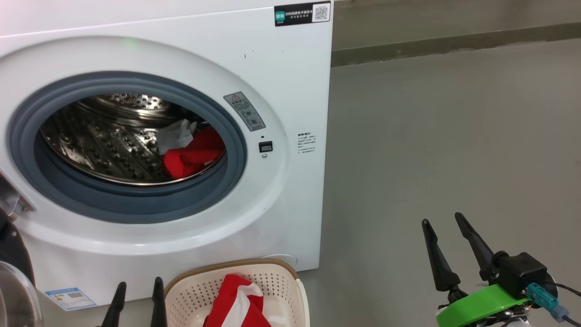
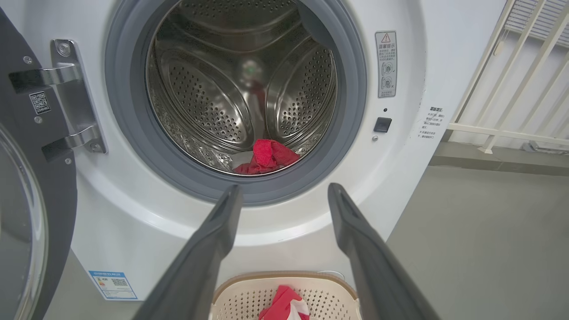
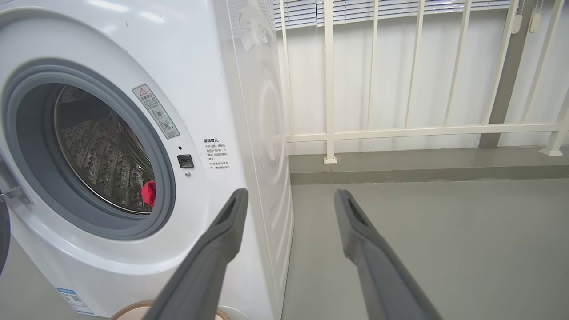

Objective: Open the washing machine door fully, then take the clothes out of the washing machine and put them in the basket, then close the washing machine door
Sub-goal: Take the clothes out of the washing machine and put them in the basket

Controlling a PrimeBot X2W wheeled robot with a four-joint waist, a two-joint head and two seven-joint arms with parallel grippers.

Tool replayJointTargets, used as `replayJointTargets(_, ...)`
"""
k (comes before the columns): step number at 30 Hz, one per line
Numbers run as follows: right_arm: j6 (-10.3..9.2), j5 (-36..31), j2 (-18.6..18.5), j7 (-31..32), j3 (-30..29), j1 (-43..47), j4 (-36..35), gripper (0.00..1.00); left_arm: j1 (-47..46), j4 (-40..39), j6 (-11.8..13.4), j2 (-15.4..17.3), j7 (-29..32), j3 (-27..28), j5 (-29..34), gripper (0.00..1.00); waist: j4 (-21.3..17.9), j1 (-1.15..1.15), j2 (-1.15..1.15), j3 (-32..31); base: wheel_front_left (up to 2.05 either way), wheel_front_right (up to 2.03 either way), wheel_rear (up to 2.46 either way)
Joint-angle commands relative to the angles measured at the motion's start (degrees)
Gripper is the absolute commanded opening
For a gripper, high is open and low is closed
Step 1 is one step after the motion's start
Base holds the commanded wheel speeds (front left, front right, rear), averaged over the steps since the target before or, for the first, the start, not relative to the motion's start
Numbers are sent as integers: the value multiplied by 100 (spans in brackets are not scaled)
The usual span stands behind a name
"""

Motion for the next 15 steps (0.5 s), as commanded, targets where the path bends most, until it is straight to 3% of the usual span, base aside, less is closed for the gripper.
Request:
replayJointTargets(1,37,-41,-65,-36,152,-38,-117,100,-52,-164,37,12,-69,149,26,100,-1,0,0,-5,0,0,0)
replayJointTargets(15,37,-25,-80,-36,265,-38,-101,100,-187,-178,66,46,44,51,-37,100,-6,0,0,43,0,0,0)
